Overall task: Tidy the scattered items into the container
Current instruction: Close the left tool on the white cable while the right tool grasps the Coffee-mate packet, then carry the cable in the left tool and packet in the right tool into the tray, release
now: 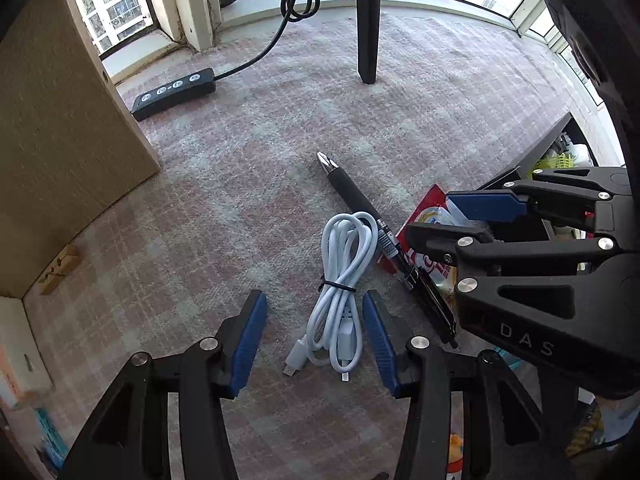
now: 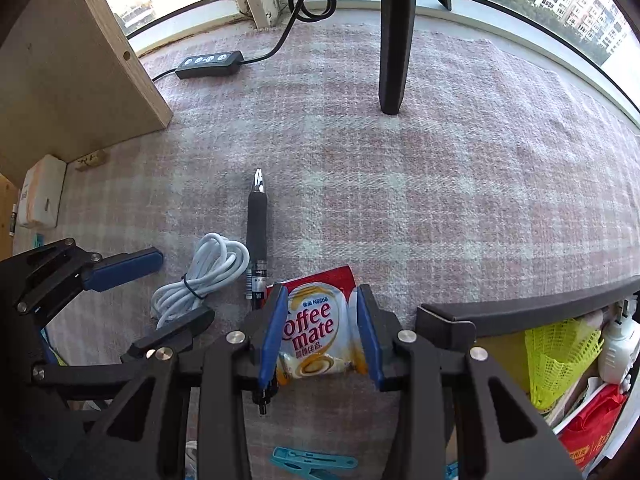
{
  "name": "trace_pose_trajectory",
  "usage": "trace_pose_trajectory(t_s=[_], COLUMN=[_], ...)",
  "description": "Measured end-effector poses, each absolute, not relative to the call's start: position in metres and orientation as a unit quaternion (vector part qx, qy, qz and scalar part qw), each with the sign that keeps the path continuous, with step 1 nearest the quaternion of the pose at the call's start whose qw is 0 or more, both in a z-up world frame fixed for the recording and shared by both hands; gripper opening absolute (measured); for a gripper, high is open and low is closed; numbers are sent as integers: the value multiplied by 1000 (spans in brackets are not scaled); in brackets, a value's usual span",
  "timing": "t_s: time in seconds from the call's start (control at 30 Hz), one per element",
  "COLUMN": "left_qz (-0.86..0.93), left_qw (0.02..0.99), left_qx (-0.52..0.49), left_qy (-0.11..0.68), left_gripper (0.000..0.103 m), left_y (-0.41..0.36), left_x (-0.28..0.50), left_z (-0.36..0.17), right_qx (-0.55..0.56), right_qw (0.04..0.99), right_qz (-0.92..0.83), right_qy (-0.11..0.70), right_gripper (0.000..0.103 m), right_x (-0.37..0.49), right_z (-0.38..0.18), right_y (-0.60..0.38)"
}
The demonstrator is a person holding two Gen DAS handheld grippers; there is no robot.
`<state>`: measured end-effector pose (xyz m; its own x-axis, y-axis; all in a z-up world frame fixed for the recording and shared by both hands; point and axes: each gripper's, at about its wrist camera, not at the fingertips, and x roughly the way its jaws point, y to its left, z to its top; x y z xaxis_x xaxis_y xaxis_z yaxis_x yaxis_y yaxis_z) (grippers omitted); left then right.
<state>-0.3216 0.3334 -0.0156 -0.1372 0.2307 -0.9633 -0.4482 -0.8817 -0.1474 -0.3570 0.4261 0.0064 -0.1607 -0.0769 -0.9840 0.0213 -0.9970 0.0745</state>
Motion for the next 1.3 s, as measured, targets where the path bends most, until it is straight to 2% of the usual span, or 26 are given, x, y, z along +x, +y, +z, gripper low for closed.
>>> trace_pose_trajectory(t_s=[0.07, 0.2, 0.27, 0.4, 0.5, 0.93, 1.3], left_qz=[750, 759, 759, 759, 756, 757, 774], left_qw=[222, 203, 206, 220, 234, 229, 251], left_qx=[-616, -610, -610, -604, -602, -607, -577], left_qy=[90, 104, 99, 99, 103, 81, 66], left_gripper=[43, 25, 25, 24, 24, 22, 22], left_y=[334, 332, 330, 333, 339, 324, 330], left_x=[-322, -320, -318, -306, -295, -264, -252], left_z=[-15, -15, -15, -14, -14, 1, 54], right_qx=[647, 648, 647, 641, 642, 620, 571], right_qw=[31, 31, 35, 45, 59, 53, 30], right_qz=[-761, -761, -761, -765, -762, -772, -806], right_qy=[-20, -18, -14, -32, -55, -126, -153], right_gripper=[36, 35, 32, 11, 7, 3, 3], right_x=[-357, -359, -355, -326, -317, -253, -232], right_z=[6, 6, 4, 1, -2, 13, 77], right_y=[424, 421, 413, 406, 399, 411, 474])
